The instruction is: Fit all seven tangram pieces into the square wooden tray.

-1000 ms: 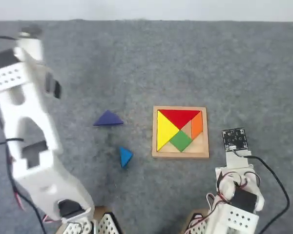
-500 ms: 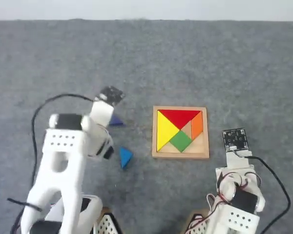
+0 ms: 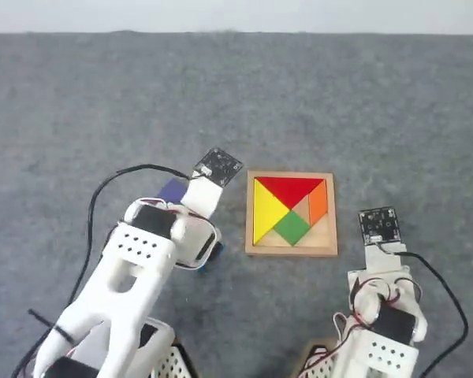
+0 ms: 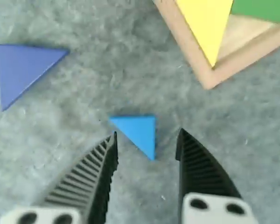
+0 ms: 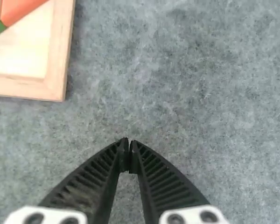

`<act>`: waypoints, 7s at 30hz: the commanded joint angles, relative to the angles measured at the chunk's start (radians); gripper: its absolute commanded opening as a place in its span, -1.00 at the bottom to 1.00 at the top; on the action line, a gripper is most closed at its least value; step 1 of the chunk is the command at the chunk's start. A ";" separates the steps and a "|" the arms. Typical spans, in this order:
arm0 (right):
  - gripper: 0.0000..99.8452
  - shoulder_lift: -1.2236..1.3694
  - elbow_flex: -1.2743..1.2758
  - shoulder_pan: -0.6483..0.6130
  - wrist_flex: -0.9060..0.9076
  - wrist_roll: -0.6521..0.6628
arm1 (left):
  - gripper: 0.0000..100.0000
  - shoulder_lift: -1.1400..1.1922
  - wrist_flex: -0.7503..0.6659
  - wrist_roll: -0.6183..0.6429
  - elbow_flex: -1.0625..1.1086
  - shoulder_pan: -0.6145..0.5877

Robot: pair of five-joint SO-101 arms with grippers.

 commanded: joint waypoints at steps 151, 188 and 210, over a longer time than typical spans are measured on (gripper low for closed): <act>-0.93 -0.027 0.012 0.010 0.010 0.011 | -0.98 0.726 0.048 -0.499 -0.674 0.431; -0.93 -0.027 0.012 0.010 0.010 0.011 | -0.98 0.858 -0.037 -0.453 -0.677 0.394; -0.93 -0.027 0.012 0.010 0.010 0.011 | -0.68 0.798 0.038 -0.520 -0.680 0.391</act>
